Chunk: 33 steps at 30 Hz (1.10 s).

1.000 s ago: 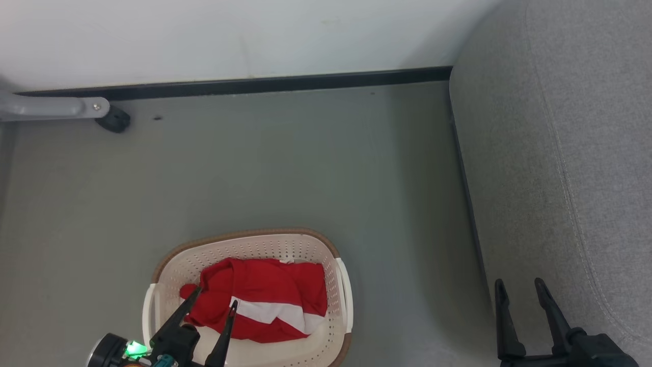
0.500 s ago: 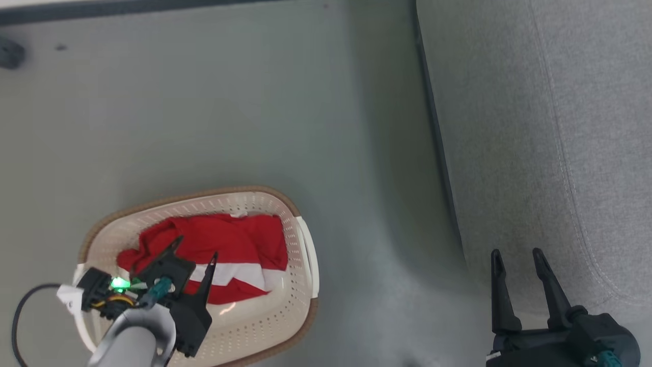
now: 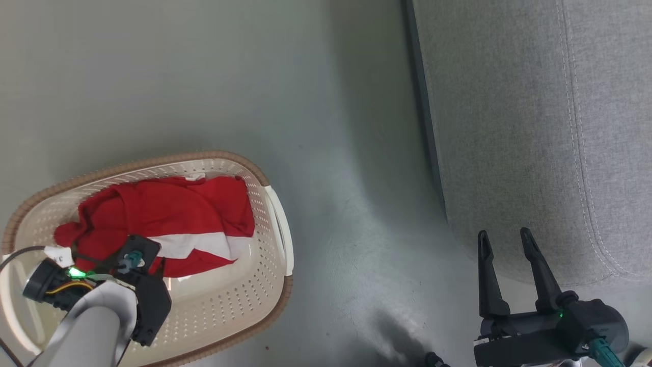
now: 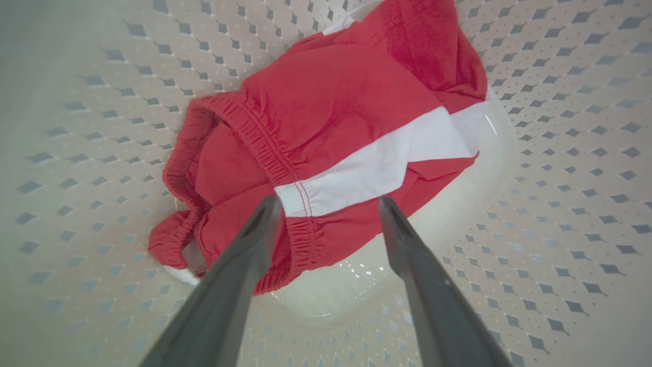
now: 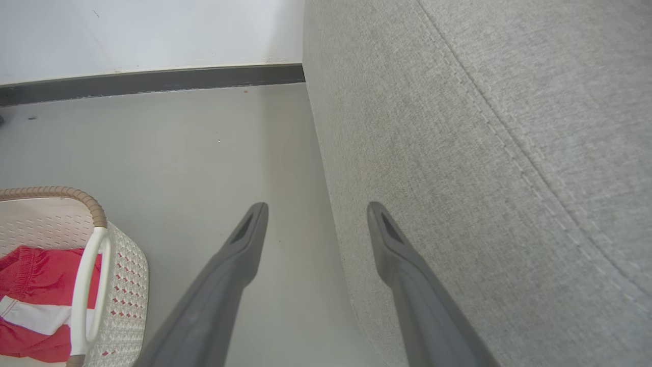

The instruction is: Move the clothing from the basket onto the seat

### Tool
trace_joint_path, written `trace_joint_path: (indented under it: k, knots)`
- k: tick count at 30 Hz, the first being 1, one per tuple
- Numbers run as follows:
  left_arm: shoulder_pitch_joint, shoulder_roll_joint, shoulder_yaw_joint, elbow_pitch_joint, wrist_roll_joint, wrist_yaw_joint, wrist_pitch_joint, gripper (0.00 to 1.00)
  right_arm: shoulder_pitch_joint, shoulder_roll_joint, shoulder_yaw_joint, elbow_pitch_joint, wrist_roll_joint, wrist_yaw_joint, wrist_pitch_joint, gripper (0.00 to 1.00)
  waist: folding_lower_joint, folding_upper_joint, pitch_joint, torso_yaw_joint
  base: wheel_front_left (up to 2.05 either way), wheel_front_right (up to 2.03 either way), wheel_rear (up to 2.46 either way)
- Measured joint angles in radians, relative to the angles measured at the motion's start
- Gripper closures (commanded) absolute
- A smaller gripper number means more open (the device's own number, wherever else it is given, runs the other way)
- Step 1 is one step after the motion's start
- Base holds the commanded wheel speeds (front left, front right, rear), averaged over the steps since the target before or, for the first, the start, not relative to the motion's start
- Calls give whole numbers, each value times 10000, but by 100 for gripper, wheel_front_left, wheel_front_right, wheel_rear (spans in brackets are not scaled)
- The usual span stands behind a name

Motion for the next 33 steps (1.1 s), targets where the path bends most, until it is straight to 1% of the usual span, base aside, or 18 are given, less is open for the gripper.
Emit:
trace_joint_path:
  k: [9,15,19,25,29,33]
  knots:
    - [-723,25,-96,742,10,-2,522,0,-53,10,174,-253,-36,-52,0,0,-1,0,578,-185,0,0,0]
    - [-1563,-71,-142,1174,115,31,1062,0,-51,23,314,-479,-178,-52,0,0,-1,0,966,-224,0,0,0]
    - [-1886,-73,-132,1557,295,437,1425,0,-54,25,330,-616,-186,-52,0,0,-1,0,1182,-272,0,0,0]
    - [-2074,-123,-63,2115,619,1438,1816,0,-55,29,345,-663,-219,-54,0,0,-1,0,1334,-351,0,0,0]
    - [-2157,-280,23,2334,602,1737,1939,0,-55,33,422,-694,-219,-54,0,0,-1,-2,1357,-364,0,0,0]
    - [-2292,-372,25,2527,604,1927,2002,0,-46,35,412,-863,-219,-56,0,0,-2,-2,1379,-362,0,0,0]
